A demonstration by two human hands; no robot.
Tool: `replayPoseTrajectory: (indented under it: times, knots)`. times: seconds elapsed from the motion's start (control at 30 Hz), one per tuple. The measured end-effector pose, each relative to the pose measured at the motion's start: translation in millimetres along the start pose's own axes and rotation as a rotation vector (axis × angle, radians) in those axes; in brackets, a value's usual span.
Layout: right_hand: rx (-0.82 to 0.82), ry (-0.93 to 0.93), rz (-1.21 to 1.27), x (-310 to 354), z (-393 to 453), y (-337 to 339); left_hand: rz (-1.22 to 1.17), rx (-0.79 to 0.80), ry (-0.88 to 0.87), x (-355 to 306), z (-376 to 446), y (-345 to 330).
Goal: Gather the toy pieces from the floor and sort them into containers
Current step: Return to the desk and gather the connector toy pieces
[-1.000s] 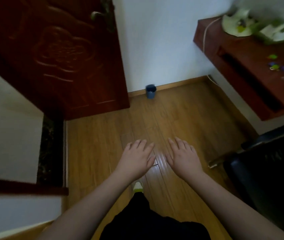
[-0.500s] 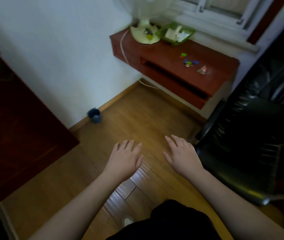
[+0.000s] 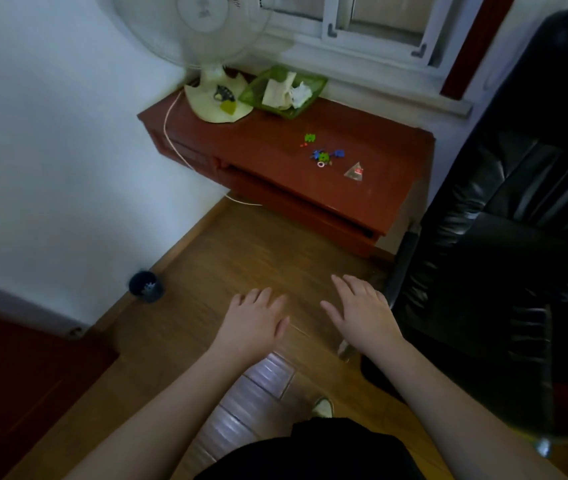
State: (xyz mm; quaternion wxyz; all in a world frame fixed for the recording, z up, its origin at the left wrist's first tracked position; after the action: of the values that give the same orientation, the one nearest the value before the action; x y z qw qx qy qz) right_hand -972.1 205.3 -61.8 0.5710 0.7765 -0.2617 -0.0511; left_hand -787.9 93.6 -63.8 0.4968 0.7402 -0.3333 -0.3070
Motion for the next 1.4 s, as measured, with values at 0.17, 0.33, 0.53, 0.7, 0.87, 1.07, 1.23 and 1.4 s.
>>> replayPoseTrajectory:
  times: [0.17, 0.33, 0.53, 0.7, 0.87, 1.07, 1.23, 1.4]
  knots:
    - [0.006, 0.046, 0.002, -12, 61, 30, -0.022, -0.004, 0.029, 9, 46, 20]
    - [0.003, 0.034, 0.043, -19, 114, 48, -0.013, 0.044, 0.036, 32, 93, 33]
    - [0.023, -0.029, 0.040, -25, 191, 53, -0.029, 0.023, -0.022, 73, 176, 55]
    - [0.039, -0.108, 0.042, -25, 259, 68, -0.027, 0.005, -0.126, 105, 254, 77]
    - [0.024, -0.194, 0.059, -24, 308, 84, -0.019, 0.038, -0.260, 121, 308, 94]
    - [-0.028, -0.339, 0.107, -48, 341, 98, 0.042, 0.044, -0.314, 133, 367, 109]
    - [-0.055, -0.381, 0.155, -87, 370, 105, 0.065, 0.083, -0.296, 129, 416, 115]
    - [-0.009, -0.368, 0.069, -113, 397, 111, 0.055, 0.120, -0.221, 120, 453, 124]
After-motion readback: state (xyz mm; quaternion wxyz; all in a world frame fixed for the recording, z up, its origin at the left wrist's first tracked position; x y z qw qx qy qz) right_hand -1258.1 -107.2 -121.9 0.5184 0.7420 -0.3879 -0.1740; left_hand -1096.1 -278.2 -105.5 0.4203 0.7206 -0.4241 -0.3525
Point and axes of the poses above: each hand's wrist, its own z-axis towards the middle knuckle, its own y-axis out of the back of the hand, x = y × z, the point moved 1 cm from there along z, towards the middle knuckle, and after that the axes turned 9 degrees about x, right-handed, at the moved point
